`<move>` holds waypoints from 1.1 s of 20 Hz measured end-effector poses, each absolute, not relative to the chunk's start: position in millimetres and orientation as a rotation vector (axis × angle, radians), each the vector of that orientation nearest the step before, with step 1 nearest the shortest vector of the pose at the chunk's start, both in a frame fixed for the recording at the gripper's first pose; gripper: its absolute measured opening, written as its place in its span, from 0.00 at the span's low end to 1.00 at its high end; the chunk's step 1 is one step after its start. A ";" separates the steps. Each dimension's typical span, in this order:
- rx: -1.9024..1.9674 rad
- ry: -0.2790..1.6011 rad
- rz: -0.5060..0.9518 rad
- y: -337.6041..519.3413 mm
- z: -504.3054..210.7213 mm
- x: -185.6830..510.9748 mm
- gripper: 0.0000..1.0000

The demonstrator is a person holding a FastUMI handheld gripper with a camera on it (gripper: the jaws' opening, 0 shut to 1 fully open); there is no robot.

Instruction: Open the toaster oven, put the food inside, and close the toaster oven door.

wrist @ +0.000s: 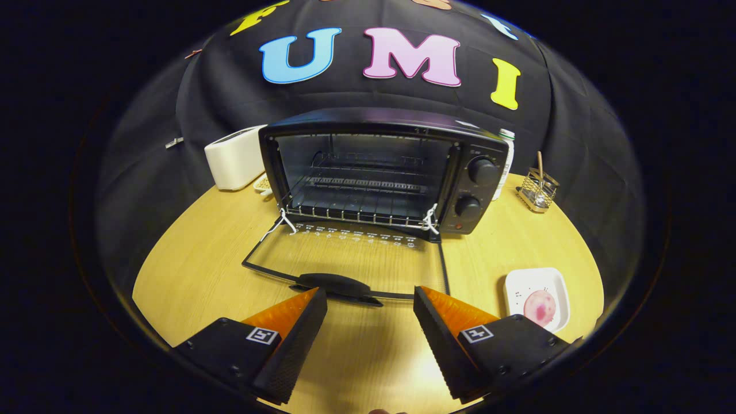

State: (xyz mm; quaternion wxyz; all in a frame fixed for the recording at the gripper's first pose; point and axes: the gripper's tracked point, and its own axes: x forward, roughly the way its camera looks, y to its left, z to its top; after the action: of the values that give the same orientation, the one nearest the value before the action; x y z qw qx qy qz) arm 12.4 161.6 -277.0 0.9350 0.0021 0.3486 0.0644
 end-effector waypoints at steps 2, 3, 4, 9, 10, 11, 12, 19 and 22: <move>0.020 0.705 0.131 139.1 -261.0 11.0 0.99; 0.021 0.707 0.129 125.0 -254.5 9.2 0.99; 0.021 0.714 0.125 109.6 -249.0 8.0 0.99; 0.013 0.779 0.055 14.9 -239.2 4.5 0.99; 0.020 0.790 0.035 -3.3 -238.8 3.8 0.99; 0.033 0.801 0.019 -19.8 -239.3 3.5 0.99; 0.045 0.814 0.004 -36.0 -240.4 3.1 0.99; 0.147 1.004 -0.063 -133.4 -277.0 -5.7 0.99; 0.189 1.049 -0.061 -162.2 -293.1 3.3 0.98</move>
State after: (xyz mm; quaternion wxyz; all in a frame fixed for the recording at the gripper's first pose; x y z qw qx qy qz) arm 3.3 -162.2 -293.1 0.8609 0.0900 0.4998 -0.0293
